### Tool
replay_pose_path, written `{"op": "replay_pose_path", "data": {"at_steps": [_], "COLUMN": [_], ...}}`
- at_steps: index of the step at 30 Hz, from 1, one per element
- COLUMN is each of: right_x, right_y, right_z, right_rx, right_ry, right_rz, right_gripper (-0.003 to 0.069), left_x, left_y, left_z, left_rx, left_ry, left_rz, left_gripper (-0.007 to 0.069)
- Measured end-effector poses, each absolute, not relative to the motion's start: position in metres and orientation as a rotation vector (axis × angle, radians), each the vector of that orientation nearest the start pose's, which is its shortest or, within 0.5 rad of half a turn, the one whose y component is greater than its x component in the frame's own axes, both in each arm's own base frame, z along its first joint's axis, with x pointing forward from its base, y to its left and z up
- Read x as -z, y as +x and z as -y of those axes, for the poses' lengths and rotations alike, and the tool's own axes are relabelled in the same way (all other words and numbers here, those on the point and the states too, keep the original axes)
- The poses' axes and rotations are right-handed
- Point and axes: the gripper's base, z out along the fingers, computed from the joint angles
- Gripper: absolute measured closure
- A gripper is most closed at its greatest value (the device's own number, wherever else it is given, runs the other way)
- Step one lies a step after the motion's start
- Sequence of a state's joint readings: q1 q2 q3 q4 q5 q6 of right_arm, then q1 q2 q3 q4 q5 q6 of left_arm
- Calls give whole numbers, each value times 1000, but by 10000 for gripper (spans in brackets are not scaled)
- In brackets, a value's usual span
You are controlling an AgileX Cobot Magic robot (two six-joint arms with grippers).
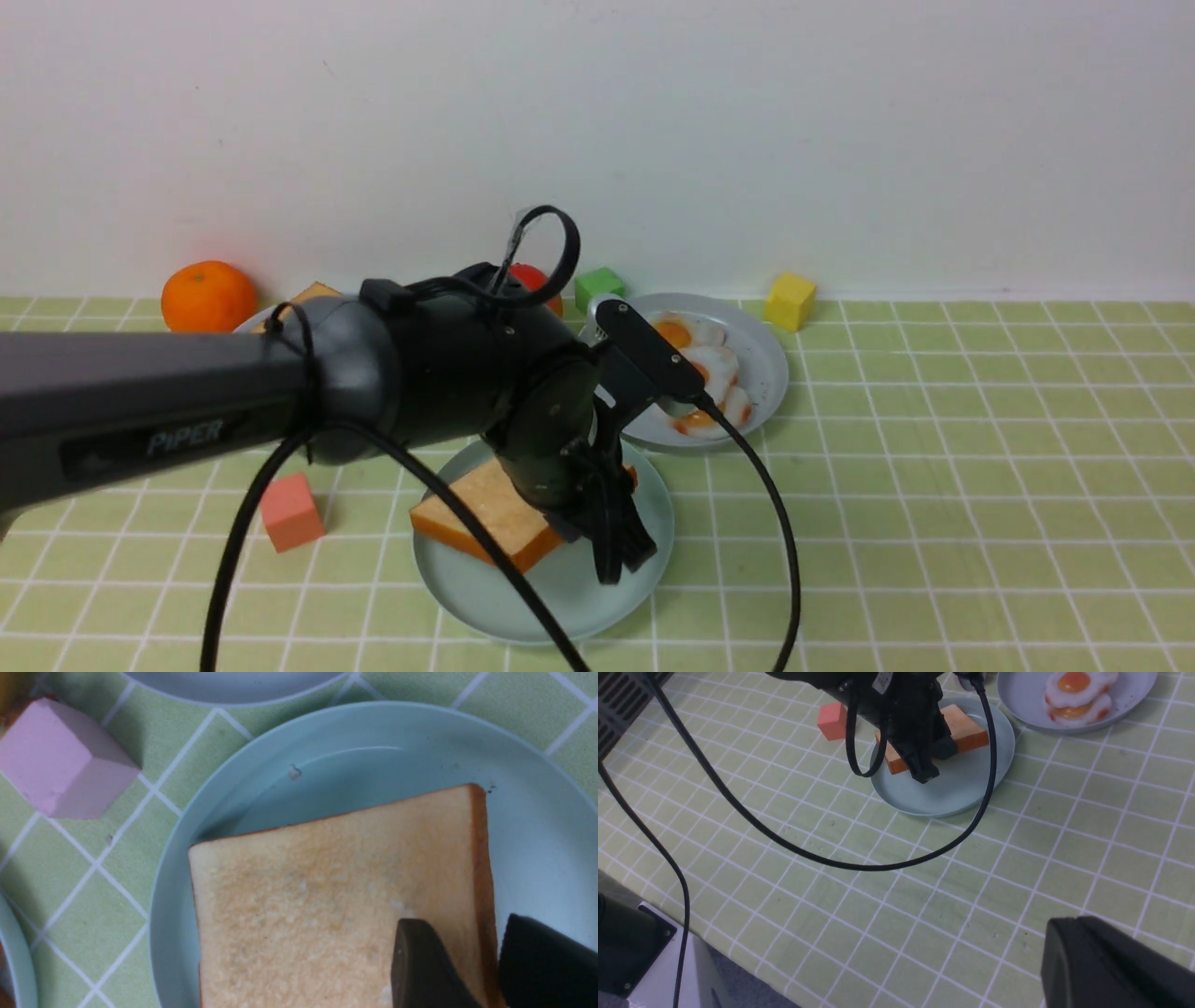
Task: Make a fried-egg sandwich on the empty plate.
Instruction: Use the left arm to put a slice of bread into the empty plate in the middle, then use the right arm to grab a fried egg
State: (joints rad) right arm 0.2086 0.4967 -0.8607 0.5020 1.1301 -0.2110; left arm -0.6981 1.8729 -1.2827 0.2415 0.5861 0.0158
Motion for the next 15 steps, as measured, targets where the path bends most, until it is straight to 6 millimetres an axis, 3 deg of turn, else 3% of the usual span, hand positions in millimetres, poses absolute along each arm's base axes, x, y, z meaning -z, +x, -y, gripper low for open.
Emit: {"op": "replay_pose_path", "data": {"at_steps": [1, 4, 8, 10, 12, 14, 15], "right_x": [-373, -372, -373, -373, -372, -369, -368], "right_y": [43, 45, 50, 62, 75, 91, 95], "right_z": [-50, -48, -48, -50, -54, -58, -59], "right_rx": [-620, -591, -573, -586, -608, -640, -646], "right_ry": [-460, -456, -440, -418, -397, -372, -366], "right_rz": [-2144, -2140, -2127, -2136, -2156, -2190, -2198], "right_gripper": [621, 587, 525, 464, 426, 391, 387], "left_x": [-200, -205, -240, -292, -328, -368, -375], "left_y": [309, 305, 290, 266, 243, 213, 207], "left_z": [244, 245, 250, 254, 252, 237, 233], "left_rx": [-11, 23, 79, 158, 227, 319, 338], "left_ry": [1121, 1063, 1003, 977, 961, 914, 902], "left_rz": [-2381, -2424, -2422, -2320, -2232, -2140, -2124], "left_gripper": [337, 235, 209, 281, 380, 499, 527]}}
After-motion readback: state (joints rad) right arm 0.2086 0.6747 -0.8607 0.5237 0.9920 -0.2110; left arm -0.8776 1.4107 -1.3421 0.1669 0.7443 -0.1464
